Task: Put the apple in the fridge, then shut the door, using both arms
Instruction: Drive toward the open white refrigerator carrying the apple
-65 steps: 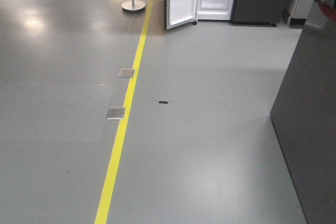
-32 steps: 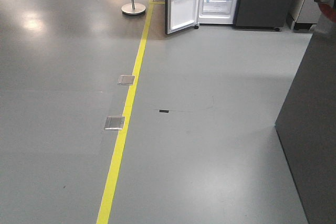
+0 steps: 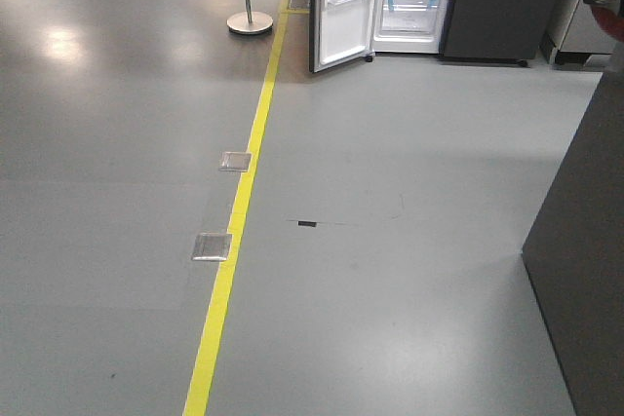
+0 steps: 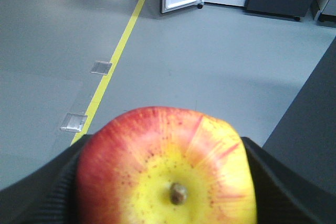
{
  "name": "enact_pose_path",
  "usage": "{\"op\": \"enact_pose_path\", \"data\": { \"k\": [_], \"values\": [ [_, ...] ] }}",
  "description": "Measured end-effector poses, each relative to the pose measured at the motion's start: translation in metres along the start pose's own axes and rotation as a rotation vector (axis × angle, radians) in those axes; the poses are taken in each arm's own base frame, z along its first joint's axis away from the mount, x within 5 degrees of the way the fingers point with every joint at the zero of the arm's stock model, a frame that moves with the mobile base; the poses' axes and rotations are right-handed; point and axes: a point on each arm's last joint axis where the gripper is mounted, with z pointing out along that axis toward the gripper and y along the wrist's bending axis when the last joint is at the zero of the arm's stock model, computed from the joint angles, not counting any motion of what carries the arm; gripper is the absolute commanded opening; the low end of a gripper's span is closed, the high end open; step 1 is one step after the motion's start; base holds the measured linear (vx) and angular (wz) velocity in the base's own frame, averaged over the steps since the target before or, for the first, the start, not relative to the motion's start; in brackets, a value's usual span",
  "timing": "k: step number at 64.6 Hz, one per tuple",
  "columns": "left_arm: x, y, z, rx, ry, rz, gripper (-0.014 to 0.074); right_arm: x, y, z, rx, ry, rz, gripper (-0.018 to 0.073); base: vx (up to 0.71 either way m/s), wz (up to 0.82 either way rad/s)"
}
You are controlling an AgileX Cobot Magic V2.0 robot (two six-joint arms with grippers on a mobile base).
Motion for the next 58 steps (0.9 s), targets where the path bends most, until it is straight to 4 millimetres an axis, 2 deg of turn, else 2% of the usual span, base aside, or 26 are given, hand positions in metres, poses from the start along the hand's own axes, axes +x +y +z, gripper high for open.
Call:
{"op": "enact_pose_path", "data": {
  "k": [58],
  "values": [
    [0.0,0.0,0.0,0.0,0.0,0.0,-0.0006,0.0,0.0,0.0,0.0,0.0,0.0,0.0149,0.18,-0.03]
  ]
}}
